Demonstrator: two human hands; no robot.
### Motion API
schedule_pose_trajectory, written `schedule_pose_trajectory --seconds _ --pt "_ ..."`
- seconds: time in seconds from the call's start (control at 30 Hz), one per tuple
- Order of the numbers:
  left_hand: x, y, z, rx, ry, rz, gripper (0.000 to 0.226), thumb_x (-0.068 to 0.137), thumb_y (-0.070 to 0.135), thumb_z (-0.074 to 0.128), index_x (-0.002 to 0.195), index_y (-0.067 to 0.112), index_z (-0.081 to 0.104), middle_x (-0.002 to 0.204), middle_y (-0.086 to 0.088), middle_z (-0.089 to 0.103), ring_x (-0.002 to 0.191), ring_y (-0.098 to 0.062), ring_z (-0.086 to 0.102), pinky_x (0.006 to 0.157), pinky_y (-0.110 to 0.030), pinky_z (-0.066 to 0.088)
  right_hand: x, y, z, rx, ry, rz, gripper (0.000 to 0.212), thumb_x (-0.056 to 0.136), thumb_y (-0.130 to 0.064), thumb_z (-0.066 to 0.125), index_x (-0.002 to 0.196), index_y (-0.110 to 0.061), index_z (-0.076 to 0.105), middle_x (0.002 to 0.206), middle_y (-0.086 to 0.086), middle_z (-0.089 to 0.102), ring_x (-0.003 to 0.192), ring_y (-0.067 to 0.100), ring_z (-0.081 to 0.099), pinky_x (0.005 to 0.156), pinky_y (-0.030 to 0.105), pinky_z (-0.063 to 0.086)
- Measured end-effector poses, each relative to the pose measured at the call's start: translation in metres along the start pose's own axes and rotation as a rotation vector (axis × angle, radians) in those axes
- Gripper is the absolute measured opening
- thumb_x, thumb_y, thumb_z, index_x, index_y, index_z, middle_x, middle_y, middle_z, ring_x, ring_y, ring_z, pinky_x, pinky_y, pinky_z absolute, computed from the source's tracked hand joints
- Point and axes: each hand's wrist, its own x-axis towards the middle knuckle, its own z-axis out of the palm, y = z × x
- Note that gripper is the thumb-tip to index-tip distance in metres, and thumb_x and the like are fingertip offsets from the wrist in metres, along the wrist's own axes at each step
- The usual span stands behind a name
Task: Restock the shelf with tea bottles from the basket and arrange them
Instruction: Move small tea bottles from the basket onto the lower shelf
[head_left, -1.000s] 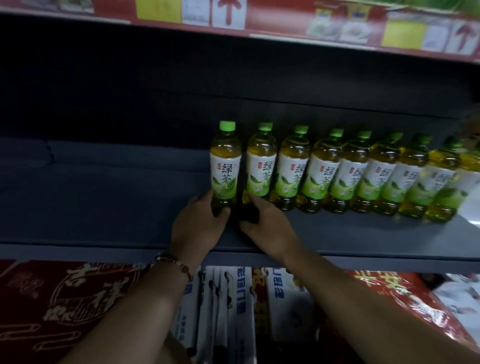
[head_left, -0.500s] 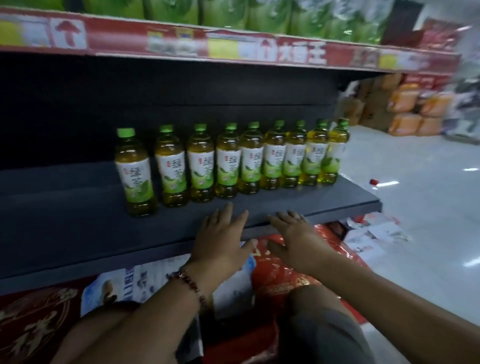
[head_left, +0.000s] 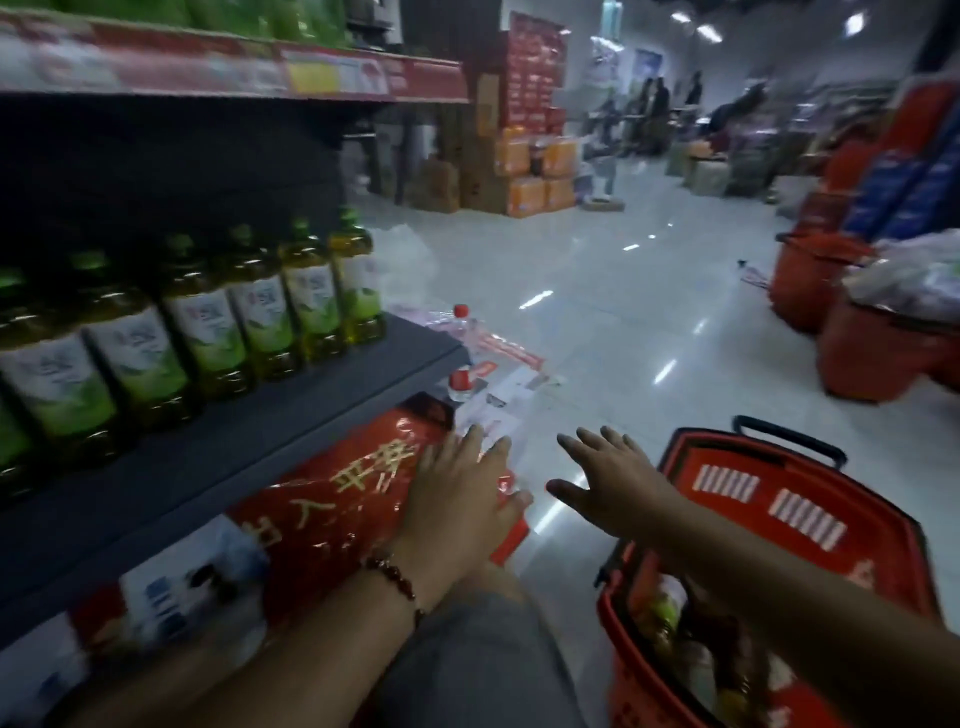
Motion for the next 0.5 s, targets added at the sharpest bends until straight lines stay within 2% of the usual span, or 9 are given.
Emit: schedule_pose_trajectory --seconds 0.13,0.3,0.4,0.5 --pt "0.030 0.071 0.029 -0.025 -0.104 0.145 0.068 0.099 0.059 0.041 0.157 0.028 0.021 0.165 -0.007 0.016 0.150 -0.028 0.018 0.121 -0.044 0.016 -0.025 0.068 0.014 0.025 -0.054 0.184 0.074 0.097 -0.058 0.042 0.157 -0.024 0.015 0.164 0.008 0.017 0.151 0.033 0.009 0.121 0.045 0.007" --pt "0.053 0.148 0.067 0.038 -0.232 0.307 0.069 0.098 0.059 0.041 0.155 0.024 0.023 0.162 -0.011 0.022 0.146 -0.032 0.025 0.119 -0.048 0.023 -0.059 0.140 0.053 0.046 -0.131 0.359 0.073 0.097 -0.055 0.043 0.157 -0.022 0.017 0.162 0.011 0.021 0.150 0.037 0.014 0.121 0.049 0.013" --pt "0.060 0.172 0.092 0.071 -0.273 0.371 0.066 0.097 0.060 0.042 0.151 0.024 0.029 0.154 -0.009 0.036 0.139 -0.030 0.036 0.114 -0.049 0.033 -0.072 0.171 0.092 0.087 -0.191 0.440 0.075 0.095 -0.061 0.042 0.156 -0.023 0.019 0.159 0.011 0.029 0.146 0.037 0.023 0.120 0.052 0.018" --pt "0.064 0.180 0.115 0.088 -0.320 0.403 0.062 0.096 0.061 0.043 0.146 0.025 0.035 0.147 -0.006 0.044 0.133 -0.027 0.044 0.110 -0.048 0.038 -0.077 0.183 0.131 0.181 -0.247 0.497 0.074 0.094 -0.058 0.047 0.155 -0.029 0.017 0.161 0.009 0.025 0.148 0.037 0.019 0.120 0.054 0.014"
